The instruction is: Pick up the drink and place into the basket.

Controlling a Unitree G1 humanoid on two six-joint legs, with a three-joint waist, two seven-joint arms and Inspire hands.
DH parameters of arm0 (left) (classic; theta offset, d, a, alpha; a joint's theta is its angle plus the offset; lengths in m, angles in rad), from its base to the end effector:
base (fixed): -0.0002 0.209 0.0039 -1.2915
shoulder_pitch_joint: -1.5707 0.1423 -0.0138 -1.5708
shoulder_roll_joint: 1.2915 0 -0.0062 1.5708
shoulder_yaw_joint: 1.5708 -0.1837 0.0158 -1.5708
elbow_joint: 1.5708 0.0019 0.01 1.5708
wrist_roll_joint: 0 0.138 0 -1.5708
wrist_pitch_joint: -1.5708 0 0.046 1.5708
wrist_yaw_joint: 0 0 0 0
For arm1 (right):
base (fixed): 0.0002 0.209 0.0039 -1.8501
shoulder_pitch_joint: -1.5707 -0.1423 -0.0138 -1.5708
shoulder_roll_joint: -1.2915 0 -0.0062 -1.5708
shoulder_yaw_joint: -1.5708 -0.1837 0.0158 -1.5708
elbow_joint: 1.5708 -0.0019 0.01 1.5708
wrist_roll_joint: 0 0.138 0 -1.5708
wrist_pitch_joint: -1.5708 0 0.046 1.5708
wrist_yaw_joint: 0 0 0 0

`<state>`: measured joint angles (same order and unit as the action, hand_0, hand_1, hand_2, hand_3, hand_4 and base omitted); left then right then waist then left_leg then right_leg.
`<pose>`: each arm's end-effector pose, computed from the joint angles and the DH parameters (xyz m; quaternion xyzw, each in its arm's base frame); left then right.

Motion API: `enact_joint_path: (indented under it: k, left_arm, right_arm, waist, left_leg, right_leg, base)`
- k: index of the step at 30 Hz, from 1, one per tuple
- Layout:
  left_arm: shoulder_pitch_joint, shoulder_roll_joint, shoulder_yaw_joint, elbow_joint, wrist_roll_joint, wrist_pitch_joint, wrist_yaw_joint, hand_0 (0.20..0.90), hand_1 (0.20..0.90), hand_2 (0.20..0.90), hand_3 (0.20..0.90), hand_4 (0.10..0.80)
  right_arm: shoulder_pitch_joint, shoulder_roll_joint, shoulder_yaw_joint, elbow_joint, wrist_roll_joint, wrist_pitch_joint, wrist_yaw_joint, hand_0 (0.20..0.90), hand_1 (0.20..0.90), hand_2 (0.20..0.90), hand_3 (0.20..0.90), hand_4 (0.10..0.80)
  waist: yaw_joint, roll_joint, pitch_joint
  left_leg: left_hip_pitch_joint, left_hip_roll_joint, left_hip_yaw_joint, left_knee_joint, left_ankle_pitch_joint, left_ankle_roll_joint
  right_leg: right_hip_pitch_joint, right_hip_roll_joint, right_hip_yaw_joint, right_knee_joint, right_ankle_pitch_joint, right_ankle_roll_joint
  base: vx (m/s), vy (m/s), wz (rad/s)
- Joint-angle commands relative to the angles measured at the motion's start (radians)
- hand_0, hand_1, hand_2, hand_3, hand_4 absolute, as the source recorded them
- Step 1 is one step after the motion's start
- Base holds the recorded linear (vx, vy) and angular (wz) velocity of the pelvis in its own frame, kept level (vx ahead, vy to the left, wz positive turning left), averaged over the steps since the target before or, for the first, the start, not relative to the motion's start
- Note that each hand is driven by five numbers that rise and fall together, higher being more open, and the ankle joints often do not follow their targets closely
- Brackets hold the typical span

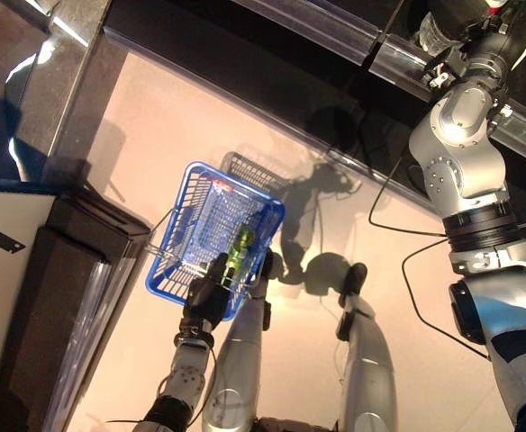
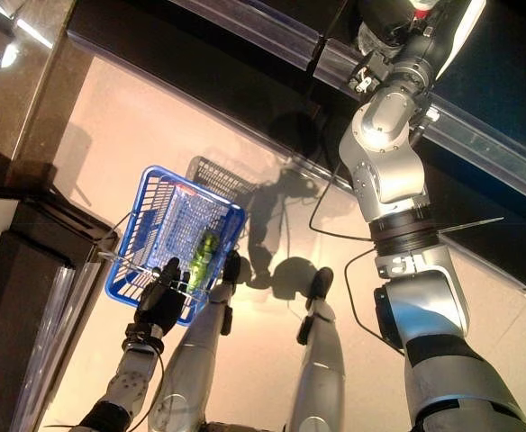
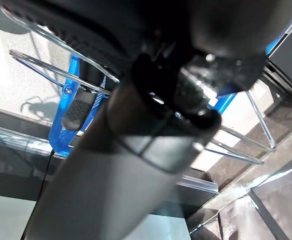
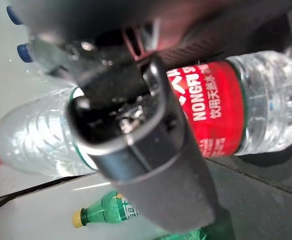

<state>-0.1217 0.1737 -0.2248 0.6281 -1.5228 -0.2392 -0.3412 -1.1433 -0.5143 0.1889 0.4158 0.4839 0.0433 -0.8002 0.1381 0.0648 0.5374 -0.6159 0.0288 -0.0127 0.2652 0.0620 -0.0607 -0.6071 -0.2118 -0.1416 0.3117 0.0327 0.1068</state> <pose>0.1972 0.1700 -0.0416 -0.5671 0.0576 0.0418 0.8206 0.3331 -0.1600 0.3005 0.0664 -0.3000 -0.2652 0.9139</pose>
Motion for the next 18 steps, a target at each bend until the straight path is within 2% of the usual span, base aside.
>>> enact_joint_path:
  k: [1,8,18]
  left_arm:
    - [0.042,0.042,-0.018,-0.175,-0.028,-0.036,-0.163,0.3,0.3,0.3,0.2,0.1]
    - [0.039,0.061,-0.014,-0.226,-0.025,-0.064,-0.183,0.3,0.3,0.3,0.2,0.1]
    - [0.056,0.087,0.014,-0.284,-0.012,-0.091,-0.175,0.3,0.3,0.3,0.2,0.1]
  right_arm:
    - [-0.158,-0.124,0.054,-0.07,-0.018,-0.112,-0.015,0.3,0.3,0.3,0.2,0.1]
    - [-0.137,-0.13,0.044,-0.115,-0.034,-0.129,-0.007,0.3,0.3,0.3,0.2,0.1]
    - [-0.028,-0.121,0.002,-0.362,-0.13,-0.123,0.086,0.3,0.3,0.3,0.2,0.1]
  waist:
    - [0.022,0.017,-0.017]
    - [0.019,0.017,-0.017]
    - [-0.001,0.016,-0.017]
  left_leg:
    - [-0.014,-0.057,-0.018,0.021,-0.009,0.074]
    - [0.017,-0.056,-0.017,0.017,-0.016,0.074]
    - [0.123,-0.055,-0.012,-0.001,-0.024,0.068]
  right_leg:
    - [0.03,0.032,-0.047,-0.015,0.001,-0.074]
    - [0.058,0.036,-0.048,-0.012,-0.009,-0.076]
    - [0.165,0.037,-0.05,-0.033,-0.025,-0.082]
  base:
    - [-0.033,-0.014,0.01]
    - [-0.016,-0.014,0.0]
    - [-0.003,-0.003,0.0]
